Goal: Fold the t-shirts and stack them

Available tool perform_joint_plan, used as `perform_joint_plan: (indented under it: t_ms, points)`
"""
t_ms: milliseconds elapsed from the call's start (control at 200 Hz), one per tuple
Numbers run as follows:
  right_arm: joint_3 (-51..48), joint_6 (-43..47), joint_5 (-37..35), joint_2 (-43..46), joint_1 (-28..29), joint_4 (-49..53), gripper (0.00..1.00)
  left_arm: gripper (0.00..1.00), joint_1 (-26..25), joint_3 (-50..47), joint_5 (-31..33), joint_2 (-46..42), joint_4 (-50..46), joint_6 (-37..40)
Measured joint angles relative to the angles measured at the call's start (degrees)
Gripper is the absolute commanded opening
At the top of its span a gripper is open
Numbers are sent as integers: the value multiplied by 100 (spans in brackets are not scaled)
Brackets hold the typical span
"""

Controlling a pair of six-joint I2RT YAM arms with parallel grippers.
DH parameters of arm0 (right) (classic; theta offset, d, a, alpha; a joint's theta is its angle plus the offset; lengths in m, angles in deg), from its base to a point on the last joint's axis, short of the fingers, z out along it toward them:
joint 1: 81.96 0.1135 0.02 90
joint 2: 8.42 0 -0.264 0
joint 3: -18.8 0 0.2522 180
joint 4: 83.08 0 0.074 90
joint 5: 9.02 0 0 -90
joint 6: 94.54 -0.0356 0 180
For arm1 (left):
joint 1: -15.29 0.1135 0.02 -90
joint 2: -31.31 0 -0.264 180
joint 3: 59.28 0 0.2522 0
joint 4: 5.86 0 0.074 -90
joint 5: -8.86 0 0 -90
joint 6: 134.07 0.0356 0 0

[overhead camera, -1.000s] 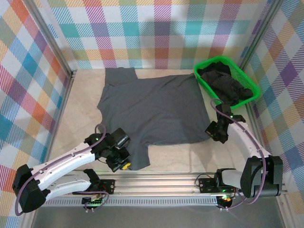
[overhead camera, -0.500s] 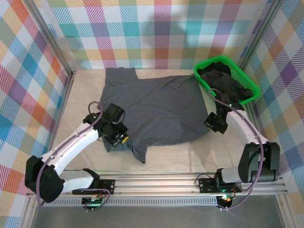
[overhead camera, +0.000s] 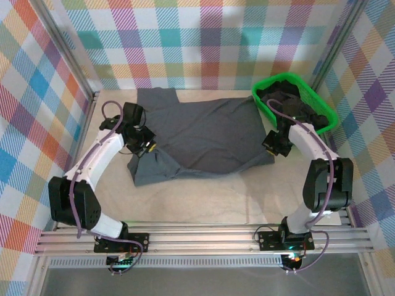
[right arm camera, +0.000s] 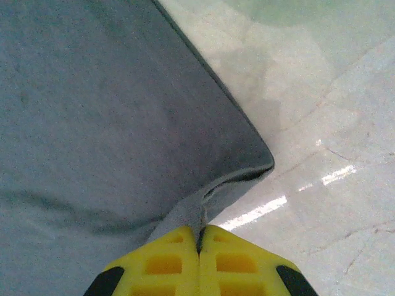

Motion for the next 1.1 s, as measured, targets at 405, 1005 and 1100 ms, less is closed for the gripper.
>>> perform_joint_plan:
  t_ms: [405,1005,1100]
  points:
    - [903,-17,-98,-826,2,13,0,0,562,975,17,826,11,507]
    - [1759,-15,-98,-1499,2,94,0,0,636,1790,63,1705,11,837]
    - [1829,-13,-96,-1543,2,127,0,0,647,1891,63,1845,-2,870]
